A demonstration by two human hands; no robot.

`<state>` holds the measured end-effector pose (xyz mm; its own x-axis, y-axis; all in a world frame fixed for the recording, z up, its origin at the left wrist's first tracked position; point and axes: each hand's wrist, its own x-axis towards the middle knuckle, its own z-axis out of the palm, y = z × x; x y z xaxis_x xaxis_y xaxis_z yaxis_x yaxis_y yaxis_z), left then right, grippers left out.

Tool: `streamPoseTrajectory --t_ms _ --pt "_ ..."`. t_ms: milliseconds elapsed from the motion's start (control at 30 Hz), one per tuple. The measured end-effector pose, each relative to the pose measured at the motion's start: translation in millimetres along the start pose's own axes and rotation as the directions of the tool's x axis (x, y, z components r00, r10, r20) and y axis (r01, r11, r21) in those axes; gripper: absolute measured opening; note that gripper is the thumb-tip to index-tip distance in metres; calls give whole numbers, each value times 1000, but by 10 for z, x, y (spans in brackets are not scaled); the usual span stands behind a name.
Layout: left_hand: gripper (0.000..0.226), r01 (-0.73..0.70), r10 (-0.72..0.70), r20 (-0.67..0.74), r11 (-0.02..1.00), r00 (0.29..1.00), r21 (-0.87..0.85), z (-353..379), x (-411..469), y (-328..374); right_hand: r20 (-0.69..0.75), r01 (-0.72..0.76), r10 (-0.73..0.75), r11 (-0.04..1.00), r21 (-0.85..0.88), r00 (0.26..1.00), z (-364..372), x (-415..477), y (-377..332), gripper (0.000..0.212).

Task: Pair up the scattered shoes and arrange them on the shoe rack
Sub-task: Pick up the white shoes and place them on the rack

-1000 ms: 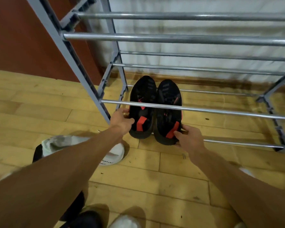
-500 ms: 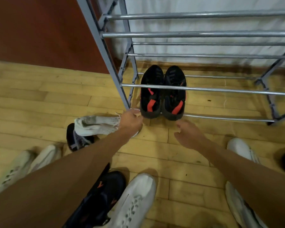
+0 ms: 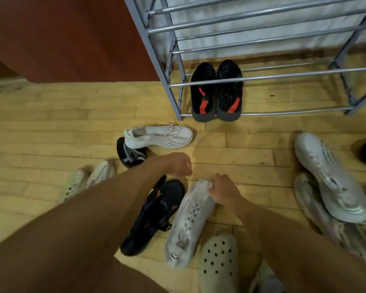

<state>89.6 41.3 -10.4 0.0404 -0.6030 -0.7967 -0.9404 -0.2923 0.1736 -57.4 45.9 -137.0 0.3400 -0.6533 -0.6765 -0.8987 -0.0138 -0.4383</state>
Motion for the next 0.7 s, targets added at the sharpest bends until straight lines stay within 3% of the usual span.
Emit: streamPoseTrajectory --t_ms 67,233,367,467,600,700 --pt "16 4 -4 60 1000 998 4 230 12 8 -77 -24 27 999 49 997 124 -18 32 36" --pt "50 9 -12 42 997 999 75 278 -46 -20 -73 -67 85 973 222 994 -42 -27 119 23" --pt "50 -1 -1 -62 1000 998 -21 74 -126 56 -207 23 51 941 337 977 -371 -188 170 19" --pt "53 -19 23 -118 999 993 35 10 -188 160 -321 131 -7 921 366 947 -722 -330 167 16" --pt "69 -65 77 -164 995 983 76 21 -268 276 -454 275 -101 900 337 885 -1128 -583 133 18" --pt "79 -81 83 -222 997 971 16 -63 -288 414 -507 321 -79 853 411 858 -1345 -767 164 21"
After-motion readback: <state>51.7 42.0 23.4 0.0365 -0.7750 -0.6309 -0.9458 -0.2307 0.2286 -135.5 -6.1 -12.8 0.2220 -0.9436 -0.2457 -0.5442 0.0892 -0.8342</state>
